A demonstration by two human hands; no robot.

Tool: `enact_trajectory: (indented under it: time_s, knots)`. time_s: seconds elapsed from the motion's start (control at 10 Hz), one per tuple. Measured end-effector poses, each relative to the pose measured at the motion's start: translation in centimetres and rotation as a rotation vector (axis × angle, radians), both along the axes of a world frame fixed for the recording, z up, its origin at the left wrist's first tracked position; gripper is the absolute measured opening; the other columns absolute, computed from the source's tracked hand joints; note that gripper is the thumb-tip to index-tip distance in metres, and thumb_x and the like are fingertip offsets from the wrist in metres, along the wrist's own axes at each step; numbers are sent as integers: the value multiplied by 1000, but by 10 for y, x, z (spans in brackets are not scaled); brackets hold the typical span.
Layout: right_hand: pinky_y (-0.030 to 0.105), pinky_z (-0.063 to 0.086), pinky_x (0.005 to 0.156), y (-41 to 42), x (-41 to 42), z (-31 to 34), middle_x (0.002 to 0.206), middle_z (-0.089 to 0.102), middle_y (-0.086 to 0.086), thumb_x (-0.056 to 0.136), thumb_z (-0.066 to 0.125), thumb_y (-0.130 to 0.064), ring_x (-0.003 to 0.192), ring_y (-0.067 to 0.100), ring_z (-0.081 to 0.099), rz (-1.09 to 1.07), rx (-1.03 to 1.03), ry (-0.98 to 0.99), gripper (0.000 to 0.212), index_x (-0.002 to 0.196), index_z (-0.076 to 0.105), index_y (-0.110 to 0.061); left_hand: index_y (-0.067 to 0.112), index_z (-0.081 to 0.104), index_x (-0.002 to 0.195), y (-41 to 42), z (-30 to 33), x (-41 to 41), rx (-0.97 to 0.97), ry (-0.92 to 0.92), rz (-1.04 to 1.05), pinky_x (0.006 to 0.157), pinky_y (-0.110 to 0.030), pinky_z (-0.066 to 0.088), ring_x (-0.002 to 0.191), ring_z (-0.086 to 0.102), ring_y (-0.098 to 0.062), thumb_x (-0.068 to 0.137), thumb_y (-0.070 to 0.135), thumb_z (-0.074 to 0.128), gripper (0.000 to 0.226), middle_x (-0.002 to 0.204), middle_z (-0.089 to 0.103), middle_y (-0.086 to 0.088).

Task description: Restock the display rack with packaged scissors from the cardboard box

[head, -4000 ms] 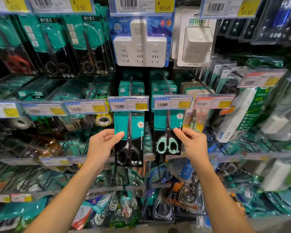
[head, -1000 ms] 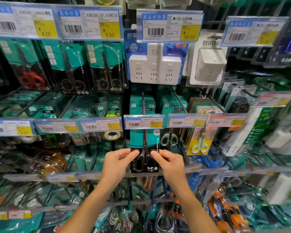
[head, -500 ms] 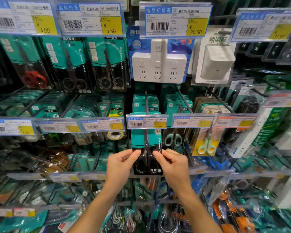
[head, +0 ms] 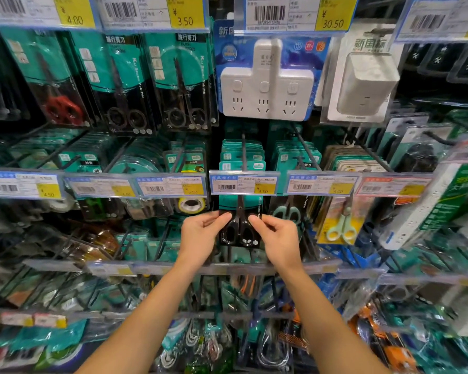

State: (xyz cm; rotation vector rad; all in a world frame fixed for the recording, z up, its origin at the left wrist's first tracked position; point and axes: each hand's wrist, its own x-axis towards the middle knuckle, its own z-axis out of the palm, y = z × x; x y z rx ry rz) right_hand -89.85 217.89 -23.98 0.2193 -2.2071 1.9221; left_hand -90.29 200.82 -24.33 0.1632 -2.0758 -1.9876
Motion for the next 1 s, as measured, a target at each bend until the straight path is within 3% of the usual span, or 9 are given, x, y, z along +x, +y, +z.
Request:
enact_trajectory:
  time_s: [0.1, 0.2, 0.4, 0.5, 0.6, 0.7, 0.8, 0.9, 1.0]
  knots:
    - [29, 55, 75, -1, -14, -2, 81, 77, -4, 89, 70, -26, 80, 12, 72, -33, -8, -29, 12, 90, 79, -18, 10, 75, 101, 4, -5, -14, 29, -19, 28, 81, -18, 56, 86, 71, 0, 81, 26, 80, 26, 85, 77, 11]
    - [23, 50, 85, -3, -29, -2, 97, 75, -4, 87, 72, -31, 92, 5, 68, -85, 5, -96, 34, 110, 73, -7, 4, 73, 112, 6, -5, -23, 47, -46, 63, 94, -31, 53, 99, 70, -14, 82, 31, 79, 42, 101, 76, -3]
    - [25, 49, 84, -4, -45, -3, 93, 76, 0, 87, 70, -39, 90, 8, 69, -105, 76, -107, 37, 106, 75, -8, 23, 78, 92, 6, -5, -37, -94, -27, 86, 68, -12, 49, 66, 65, 9, 81, 34, 79, 15, 63, 69, 28]
    - [31, 51, 90, -6, -50, -5, 100, 75, 7, 86, 71, -40, 96, 16, 69, -132, 58, -107, 41, 109, 73, -6, 21, 79, 91, 8, -3, -39, -145, 3, 101, 66, -8, 43, 74, 62, -2, 85, 31, 76, 12, 72, 70, 22]
    - [29, 52, 84, -10, -51, -5, 95, 76, 8, 87, 69, -39, 89, 13, 68, -153, 101, -89, 38, 105, 74, -6, 6, 74, 112, 11, 2, -37, -175, -14, 129, 82, -17, 44, 95, 66, -11, 87, 30, 74, 35, 102, 73, 2]
    - [17, 45, 68, -11, -45, -4, 77, 72, -7, 91, 65, -40, 72, -3, 63, -200, 191, -57, 31, 99, 76, -12, 6, 73, 112, 15, 4, -31, -222, -16, 140, 79, -16, 44, 98, 68, -14, 90, 30, 71, 33, 101, 73, 1]
    - [24, 41, 62, -12, -35, 2, 68, 65, -3, 96, 54, -46, 66, 11, 62, -231, 429, -39, 38, 96, 72, -12, 6, 70, 117, 18, 8, -21, -374, -41, 144, 75, -11, 39, 101, 67, -18, 96, 24, 63, 29, 99, 71, 0]
    - [35, 50, 64, -9, -21, 10, 81, 71, 12, 100, 46, -44, 78, 31, 66, -252, 633, -49, 40, 99, 68, -11, 10, 62, 131, 14, 7, -11, -501, -75, 130, 75, -10, 37, 105, 65, -17, 101, 22, 52, 34, 119, 70, -8]
    - [43, 54, 78, -5, 4, 15, 102, 69, 15, 100, 44, -42, 95, 35, 65, -245, 820, -117, 40, 116, 61, -9, 11, 52, 141, 13, 8, 12, -641, -135, 88, 95, -22, 42, 123, 57, -21, 103, 23, 47, 40, 137, 61, -8]
